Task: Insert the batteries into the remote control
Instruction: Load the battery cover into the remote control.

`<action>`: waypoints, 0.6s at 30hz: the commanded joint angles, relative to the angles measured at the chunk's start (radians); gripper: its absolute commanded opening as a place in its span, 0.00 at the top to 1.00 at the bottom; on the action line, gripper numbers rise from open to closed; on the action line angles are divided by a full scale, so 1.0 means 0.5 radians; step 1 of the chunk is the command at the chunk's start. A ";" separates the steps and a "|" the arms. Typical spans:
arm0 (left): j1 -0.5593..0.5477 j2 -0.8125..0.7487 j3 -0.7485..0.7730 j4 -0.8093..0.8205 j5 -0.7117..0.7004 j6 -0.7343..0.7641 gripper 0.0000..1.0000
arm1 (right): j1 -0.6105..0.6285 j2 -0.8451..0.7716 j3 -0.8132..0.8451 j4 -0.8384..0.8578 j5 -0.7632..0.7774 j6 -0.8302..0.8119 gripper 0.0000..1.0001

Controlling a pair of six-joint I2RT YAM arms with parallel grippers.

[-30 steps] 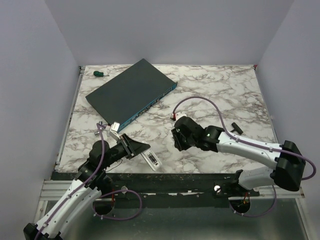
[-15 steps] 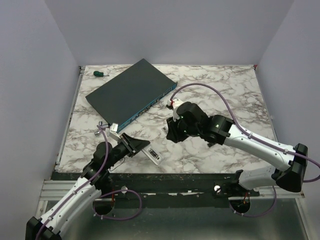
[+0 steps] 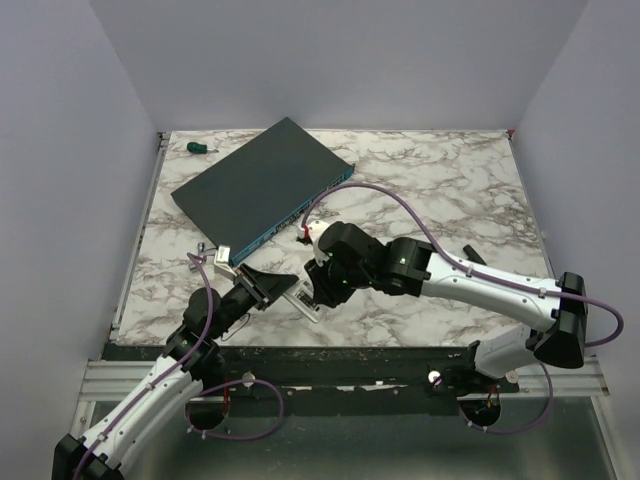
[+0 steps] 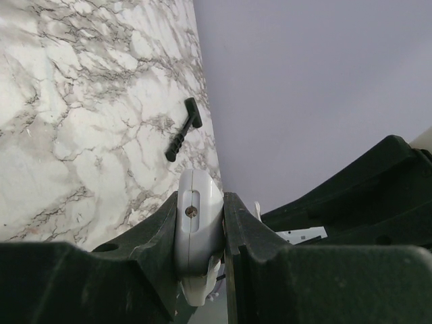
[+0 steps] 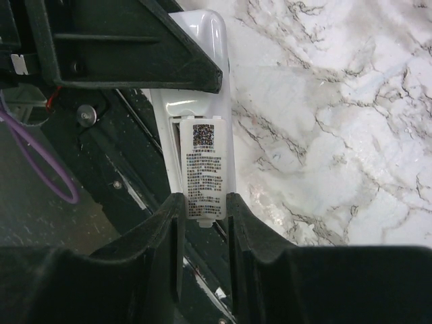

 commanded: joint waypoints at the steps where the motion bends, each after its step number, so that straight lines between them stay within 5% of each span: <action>1: 0.013 -0.007 -0.011 0.096 -0.037 -0.049 1.00 | 0.057 0.072 0.092 -0.089 -0.016 -0.028 0.84; 18: 0.011 -0.003 -0.013 0.105 -0.034 -0.029 1.00 | 0.087 0.171 0.106 -0.103 -0.016 -0.001 0.84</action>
